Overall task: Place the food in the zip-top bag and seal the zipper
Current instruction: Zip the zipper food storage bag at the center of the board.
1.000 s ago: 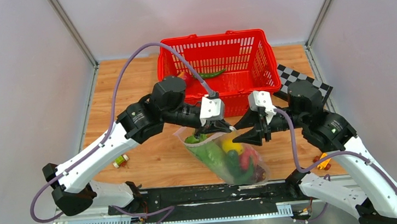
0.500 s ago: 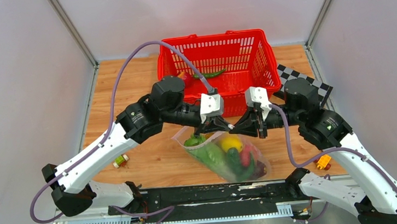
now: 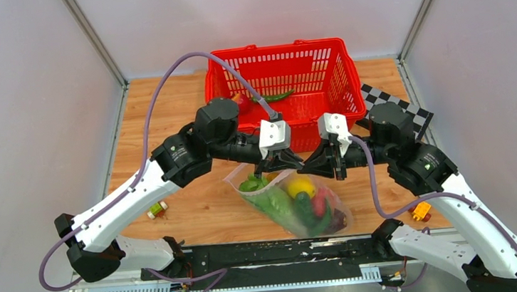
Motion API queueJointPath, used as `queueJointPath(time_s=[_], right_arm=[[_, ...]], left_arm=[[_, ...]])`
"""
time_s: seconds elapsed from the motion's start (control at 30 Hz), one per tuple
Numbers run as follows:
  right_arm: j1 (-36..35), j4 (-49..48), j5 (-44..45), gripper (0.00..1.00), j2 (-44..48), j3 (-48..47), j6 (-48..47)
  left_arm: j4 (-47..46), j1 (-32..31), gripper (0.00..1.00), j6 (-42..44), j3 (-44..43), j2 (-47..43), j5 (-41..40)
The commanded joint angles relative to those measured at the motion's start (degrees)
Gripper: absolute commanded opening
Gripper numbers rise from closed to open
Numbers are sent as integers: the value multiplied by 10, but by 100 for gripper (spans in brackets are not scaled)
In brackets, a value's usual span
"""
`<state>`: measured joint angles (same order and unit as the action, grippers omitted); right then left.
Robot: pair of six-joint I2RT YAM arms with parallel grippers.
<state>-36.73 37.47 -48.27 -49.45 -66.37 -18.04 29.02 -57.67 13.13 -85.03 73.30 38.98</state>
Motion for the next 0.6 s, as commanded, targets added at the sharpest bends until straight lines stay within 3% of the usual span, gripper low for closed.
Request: queueJointPath(time_s=[0.0, 0.03, 0.07, 0.1, 0.2, 0.37, 0.57], right_arm=[[-3, -41, 22, 0, 17, 7, 13], [-3, -46, 24, 0, 21, 9, 15], [-3, -49, 24, 0, 23, 11, 16], [-3, -51, 23, 0, 25, 11, 18], [-3, -51, 17, 0, 25, 11, 20], [-3, -50, 14, 0, 27, 13, 20], [-3, -49, 24, 0, 32, 17, 18]], left_arm=[[11, -2, 5, 8, -10, -7, -1], [15, -2, 10, 10, -9, -8, -4], [17, -2, 29, 10, -9, -10, -6], [16, -2, 35, 10, -9, -11, -8], [9, -2, 40, 6, -9, -11, -7], [11, -2, 33, 8, -15, 0, -1], [16, -2, 8, 7, -16, 0, -9]])
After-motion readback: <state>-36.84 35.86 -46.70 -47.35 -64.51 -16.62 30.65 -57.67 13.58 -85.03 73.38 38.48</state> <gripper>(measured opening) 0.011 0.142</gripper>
